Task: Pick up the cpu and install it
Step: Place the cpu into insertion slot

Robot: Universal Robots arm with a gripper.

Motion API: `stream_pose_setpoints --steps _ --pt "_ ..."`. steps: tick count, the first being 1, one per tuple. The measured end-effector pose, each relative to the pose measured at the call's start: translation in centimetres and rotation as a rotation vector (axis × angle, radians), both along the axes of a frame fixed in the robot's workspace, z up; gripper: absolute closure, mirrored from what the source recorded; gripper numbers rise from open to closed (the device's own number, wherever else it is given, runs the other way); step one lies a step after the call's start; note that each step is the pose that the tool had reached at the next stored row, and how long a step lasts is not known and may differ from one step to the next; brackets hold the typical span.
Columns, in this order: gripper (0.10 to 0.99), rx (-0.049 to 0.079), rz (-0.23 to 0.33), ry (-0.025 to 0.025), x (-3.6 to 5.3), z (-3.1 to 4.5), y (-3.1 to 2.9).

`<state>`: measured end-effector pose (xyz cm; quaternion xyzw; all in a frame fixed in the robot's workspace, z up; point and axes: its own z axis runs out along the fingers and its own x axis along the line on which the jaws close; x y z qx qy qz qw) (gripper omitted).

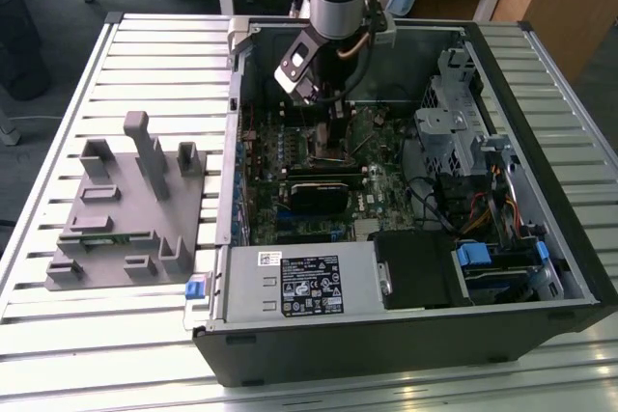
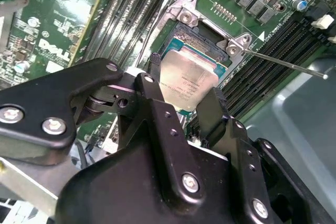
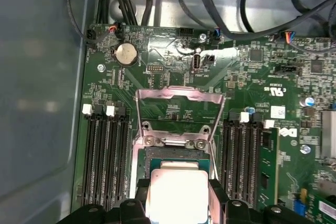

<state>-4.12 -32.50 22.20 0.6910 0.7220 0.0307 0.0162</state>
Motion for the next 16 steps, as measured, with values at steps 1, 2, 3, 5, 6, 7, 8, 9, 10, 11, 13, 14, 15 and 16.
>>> stream_pose_setpoints --steps 1,2,3,5,6,7,8,9,10,11,13,14,15,16 --pt "0.561 0.000 0.000 0.0000 0.00 -0.14 0.04" --pt "0.561 0.000 0.000 0.0000 0.01 -0.30 0.07" --pt "0.561 0.000 0.000 0.0000 0.01 -0.45 0.07" --pt "0.561 0.000 -0.004 0.0000 0.00 -0.71 0.09" --pt "0.561 0.000 -0.007 0.0000 0.00 -0.81 0.10" --pt "0.561 0.000 -0.008 0.0000 0.00 -0.90 0.10" --pt "0.561 0.000 -0.008 0.0000 0.00 -1.01 0.10" --pt "0.561 0.000 -0.008 0.0000 0.00 -1.11 0.11" --pt "0.561 0.000 -0.008 0.0000 0.00 -1.22 0.11" --pt "0.561 0.000 -0.008 0.0001 0.00 -1.31 0.13" --pt "0.561 0.000 -0.009 0.0000 0.00 -1.46 0.17" --pt "0.561 0.000 -0.010 0.0000 0.00 -1.52 0.18" --pt "0.561 0.000 -0.011 0.0000 0.00 -1.58 0.19" --pt "0.561 0.000 -0.013 0.0000 0.00 -1.63 0.19"
